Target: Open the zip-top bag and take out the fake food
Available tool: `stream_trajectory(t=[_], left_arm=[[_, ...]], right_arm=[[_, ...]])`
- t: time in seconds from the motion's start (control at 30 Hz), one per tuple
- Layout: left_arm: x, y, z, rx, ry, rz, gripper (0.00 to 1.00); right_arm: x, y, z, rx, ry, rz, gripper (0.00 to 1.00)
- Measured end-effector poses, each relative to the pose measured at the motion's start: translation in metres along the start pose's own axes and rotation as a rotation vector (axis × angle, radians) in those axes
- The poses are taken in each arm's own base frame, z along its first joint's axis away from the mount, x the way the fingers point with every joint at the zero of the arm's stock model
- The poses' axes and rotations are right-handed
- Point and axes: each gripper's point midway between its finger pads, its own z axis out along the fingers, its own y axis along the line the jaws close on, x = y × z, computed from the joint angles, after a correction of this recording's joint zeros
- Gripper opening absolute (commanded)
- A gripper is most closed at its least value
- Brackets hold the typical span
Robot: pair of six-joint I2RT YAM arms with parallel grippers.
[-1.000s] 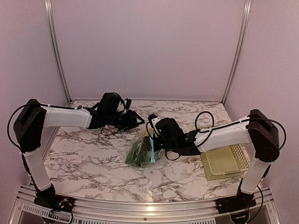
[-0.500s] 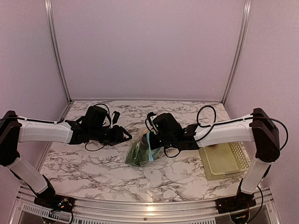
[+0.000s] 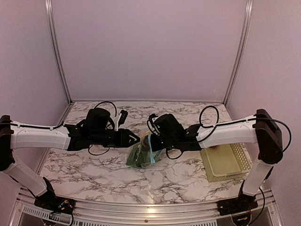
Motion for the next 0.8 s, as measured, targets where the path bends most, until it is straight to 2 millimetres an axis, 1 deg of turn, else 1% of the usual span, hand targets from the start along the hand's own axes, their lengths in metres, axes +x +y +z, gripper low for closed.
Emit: stream_trajectory(t=[0.1,0.2,0.33,0.6,0.8], left_arm=[[-0.013,-0.007,0.004,0.004,-0.026,0.032,0.4],[-0.017,-0.008,0.011,-0.001,-0.024,0.049,0.4],[-0.012,-0.003,0.017,-0.016,-0.003,0.058,0.4],[-0.006,-0.005,0.018,-0.02,0.014,0.077,0.37],[0.003,-0.004,0.018,-0.017,0.033,0.079,0.38]], right_arm=[[0.0,0.0,0.0,0.0,0.001,0.0,0.43],[0.001,0.0,0.0,0.001,0.003,-0.001,0.43],[0.001,0.0,0.0,0.001,0.004,-0.001,0.43],[0.001,0.001,0.0,-0.005,0.005,-0.001,0.43],[-0.001,0.002,-0.001,-0.004,0.009,-0.002,0.42]])
